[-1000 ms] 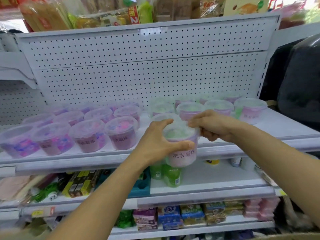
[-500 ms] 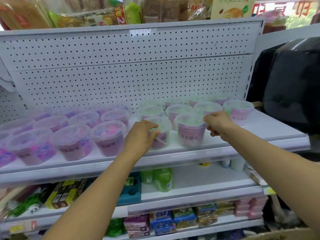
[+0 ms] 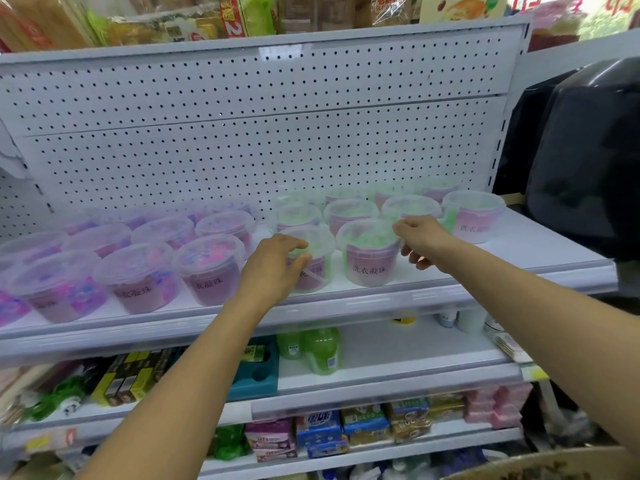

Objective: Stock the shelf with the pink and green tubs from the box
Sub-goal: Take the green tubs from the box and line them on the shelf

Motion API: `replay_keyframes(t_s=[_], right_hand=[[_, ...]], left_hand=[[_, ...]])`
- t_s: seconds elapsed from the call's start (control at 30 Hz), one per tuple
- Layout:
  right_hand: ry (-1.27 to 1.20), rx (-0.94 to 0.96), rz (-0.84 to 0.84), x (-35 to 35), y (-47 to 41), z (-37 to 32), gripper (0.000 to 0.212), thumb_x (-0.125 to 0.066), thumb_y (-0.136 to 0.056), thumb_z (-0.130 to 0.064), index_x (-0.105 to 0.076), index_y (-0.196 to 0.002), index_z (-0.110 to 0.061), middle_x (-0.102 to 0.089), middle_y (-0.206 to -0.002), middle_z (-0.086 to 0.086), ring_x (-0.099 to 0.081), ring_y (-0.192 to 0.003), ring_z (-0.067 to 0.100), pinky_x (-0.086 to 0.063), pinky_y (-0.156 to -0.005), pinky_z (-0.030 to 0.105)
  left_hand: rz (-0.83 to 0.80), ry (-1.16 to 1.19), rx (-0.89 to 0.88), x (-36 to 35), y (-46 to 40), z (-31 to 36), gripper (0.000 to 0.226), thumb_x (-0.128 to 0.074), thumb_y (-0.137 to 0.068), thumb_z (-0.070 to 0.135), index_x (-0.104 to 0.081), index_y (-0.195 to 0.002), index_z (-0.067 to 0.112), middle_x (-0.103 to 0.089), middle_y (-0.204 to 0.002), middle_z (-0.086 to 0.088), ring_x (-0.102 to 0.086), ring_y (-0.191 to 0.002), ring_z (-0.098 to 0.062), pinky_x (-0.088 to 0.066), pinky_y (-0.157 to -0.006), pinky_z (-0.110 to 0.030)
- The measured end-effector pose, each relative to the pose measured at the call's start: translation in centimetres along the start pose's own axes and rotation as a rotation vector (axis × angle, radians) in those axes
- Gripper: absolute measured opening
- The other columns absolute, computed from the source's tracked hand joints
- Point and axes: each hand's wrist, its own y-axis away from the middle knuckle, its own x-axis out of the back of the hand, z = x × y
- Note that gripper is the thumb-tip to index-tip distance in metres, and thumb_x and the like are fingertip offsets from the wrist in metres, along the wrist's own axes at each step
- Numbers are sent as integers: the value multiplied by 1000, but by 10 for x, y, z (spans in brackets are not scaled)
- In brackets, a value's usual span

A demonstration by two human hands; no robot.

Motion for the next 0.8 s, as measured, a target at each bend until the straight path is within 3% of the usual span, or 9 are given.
replay_keyframes(t_s=[0.07,0.13,0.2,0.3,0.4,0.53,0.63,0.8], right_hand=[[57,45,-44,7,10,5,44,-39,-99,-36,-44,-137,-16,-56,-94,12,-54,-69,24,-46,-57,31],[130,140,-46,18,25,17,52,-39,-98,-42,-36,-145,-22,-56,-118,10,-58,-94,26,-50,-76,37],[236,285,-12,31,44,34,52,-41,-97,-45,-35,-146,-26,-49,-135,6,-51,-115,22,-42,-95,35],[460,449,72,53,76,65,53,-43,-97,-45,-34,-146,-28,-41,-143,6,-39,-129,24,-34,-105,38],[626,556,173,81,109,103,55,-40,-97,-47,-38,-146,-22,-42,-144,9,-38,-130,30,-36,-104,45],[689,572,212,120,152,163,54,-40,-93,-46,-52,-135,-15,-54,-132,10,-49,-119,28,-45,-93,42],[719,501,187,152,177,223,46,-49,-92,-41,-56,-131,-16,-58,-125,7,-56,-110,28,-50,-85,44],[709,238,180,200,212,331,46,-50,-93,-43,-48,-136,-26,-51,-132,-1,-51,-115,19,-50,-87,40]], left_hand=[[-6,8,5,0,3,2,40,-47,-96,43,-59,-127,22,-56,-134,1,-52,-119,-16,-43,-98,-36],[39,-25,-12,-4,10,8,47,-42,-97,46,-56,-131,18,-55,-137,-2,-48,-124,-19,-37,-105,-37],[111,-64,-74,-12,23,24,54,-38,-96,52,-53,-134,17,-52,-139,-3,-41,-130,-22,-32,-110,-40],[163,-64,-184,-33,49,66,63,-33,-92,59,-46,-139,20,-47,-142,-3,-38,-132,-22,-32,-111,-43],[158,-67,-256,-66,78,113,65,-34,-92,60,-41,-142,20,-44,-144,-3,-38,-132,-22,-32,-111,-41],[23,-13,-246,-123,112,167,72,-37,-86,69,-39,-143,24,-45,-141,3,-41,-128,-17,-37,-104,-36],[-139,22,-204,-170,138,201,70,-42,-86,68,-35,-143,30,-41,-142,6,-42,-127,-17,-42,-99,-35],[-357,121,-152,-251,178,245,64,-41,-90,64,-30,-145,34,-39,-145,10,-37,-132,-11,-37,-101,-30]])
